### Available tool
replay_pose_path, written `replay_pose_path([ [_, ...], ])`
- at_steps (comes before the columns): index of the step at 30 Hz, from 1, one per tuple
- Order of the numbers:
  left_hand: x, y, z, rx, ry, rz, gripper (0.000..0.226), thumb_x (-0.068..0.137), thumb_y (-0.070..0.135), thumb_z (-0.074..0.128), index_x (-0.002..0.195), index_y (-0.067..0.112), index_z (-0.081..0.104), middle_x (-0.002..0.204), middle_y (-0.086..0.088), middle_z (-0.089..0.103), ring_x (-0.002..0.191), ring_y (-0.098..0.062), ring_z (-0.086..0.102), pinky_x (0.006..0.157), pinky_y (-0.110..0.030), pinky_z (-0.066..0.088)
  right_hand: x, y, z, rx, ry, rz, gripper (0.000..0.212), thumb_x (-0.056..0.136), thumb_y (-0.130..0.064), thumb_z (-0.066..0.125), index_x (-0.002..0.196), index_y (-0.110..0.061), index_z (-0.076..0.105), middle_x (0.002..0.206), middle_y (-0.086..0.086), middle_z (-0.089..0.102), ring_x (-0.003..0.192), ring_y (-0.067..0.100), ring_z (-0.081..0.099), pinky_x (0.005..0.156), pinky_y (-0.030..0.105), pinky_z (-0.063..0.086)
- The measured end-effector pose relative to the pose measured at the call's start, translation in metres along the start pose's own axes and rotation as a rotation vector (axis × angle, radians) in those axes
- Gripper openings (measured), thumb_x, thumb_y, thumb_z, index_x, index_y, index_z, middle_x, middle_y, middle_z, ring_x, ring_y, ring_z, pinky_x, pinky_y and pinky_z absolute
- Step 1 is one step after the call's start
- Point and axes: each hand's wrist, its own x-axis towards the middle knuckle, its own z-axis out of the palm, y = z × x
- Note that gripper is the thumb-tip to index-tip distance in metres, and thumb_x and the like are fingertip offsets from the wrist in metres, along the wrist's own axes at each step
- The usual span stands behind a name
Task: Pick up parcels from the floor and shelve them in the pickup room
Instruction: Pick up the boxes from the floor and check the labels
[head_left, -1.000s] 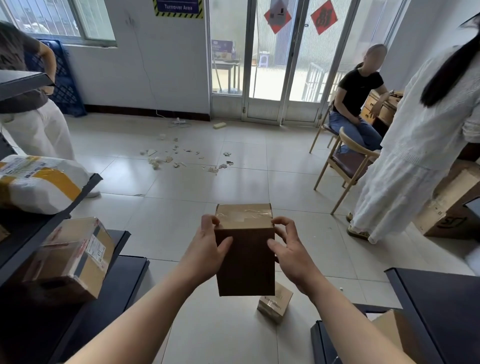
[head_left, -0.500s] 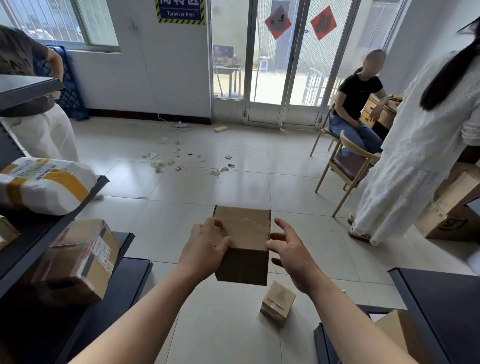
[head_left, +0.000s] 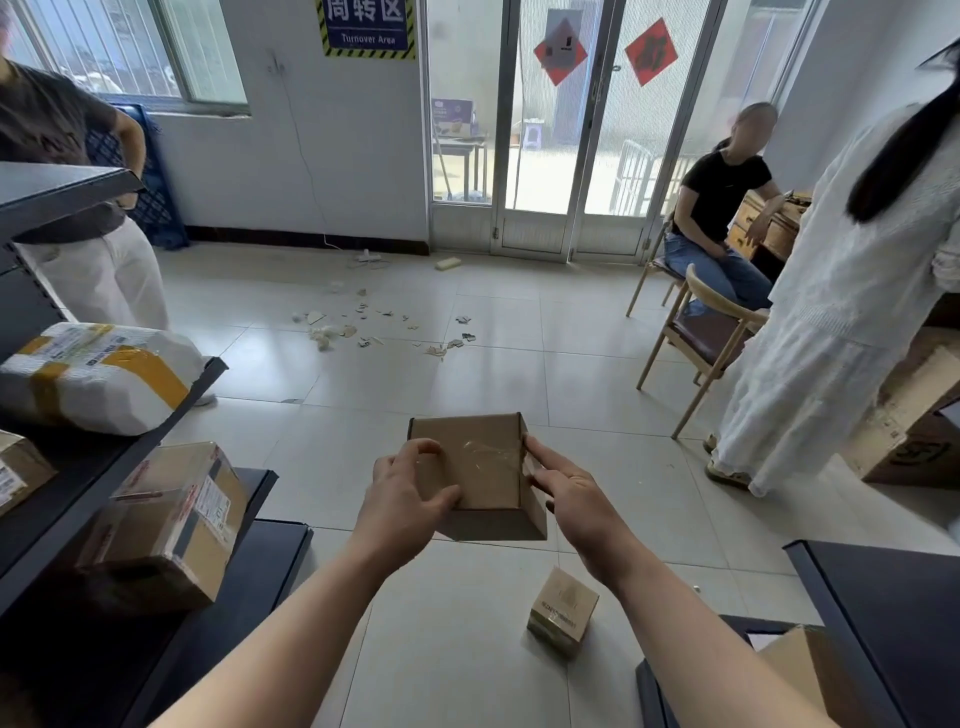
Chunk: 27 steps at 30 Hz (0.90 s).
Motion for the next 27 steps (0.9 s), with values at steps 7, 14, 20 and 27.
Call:
replay_pose_path([
  [7, -0.006, 0.010, 0.006, 0.009, 0.003, 0.005, 0.080, 0.080, 0.025, 0.071, 0.140, 0.043, 0.023, 0.118, 0.000, 0.029, 0.097, -0.020, 0.051, 0.096, -0.031, 0.043, 0.003, 0.001, 0.000, 0.156, 0.096, -0.011, 0.031, 0.101, -0.020, 0.035, 0.124, -0.030, 0.053, 0.118, -0.010, 0.063, 0.097, 0.003, 0.060, 0.065, 0.017, 0.044],
  [14, -0.011, 0.012, 0.010, 0.062, 0.010, 0.052, 0.113, 0.072, 0.016, 0.078, 0.145, 0.049, -0.002, 0.117, 0.003, 0.023, 0.098, -0.018, 0.052, 0.094, -0.029, 0.045, 0.009, 0.006, 0.003, 0.215, 0.140, 0.093, 0.043, 0.097, -0.042, 0.041, 0.140, -0.034, 0.035, 0.133, -0.006, 0.050, 0.117, 0.021, 0.052, 0.097, 0.054, 0.045],
  [20, -0.014, 0.011, 0.013, 0.046, 0.075, 0.102, 0.107, 0.069, 0.013, 0.079, 0.142, 0.046, 0.007, 0.115, 0.007, 0.023, 0.100, -0.017, 0.049, 0.091, -0.033, 0.047, 0.007, 0.002, 0.005, 0.230, 0.130, 0.116, 0.032, 0.099, -0.033, 0.032, 0.108, -0.025, 0.061, 0.105, 0.002, 0.062, 0.099, 0.021, 0.056, 0.087, 0.050, 0.049],
  [27, -0.014, 0.007, 0.017, 0.034, 0.152, 0.145, 0.093, 0.073, 0.017, 0.076, 0.139, 0.036, 0.013, 0.125, 0.003, 0.026, 0.103, -0.019, 0.050, 0.086, -0.030, 0.046, 0.002, -0.002, 0.008, 0.250, 0.115, 0.105, 0.024, 0.092, -0.020, 0.044, 0.109, -0.027, 0.059, 0.112, 0.003, 0.067, 0.106, 0.026, 0.059, 0.094, 0.053, 0.048],
])
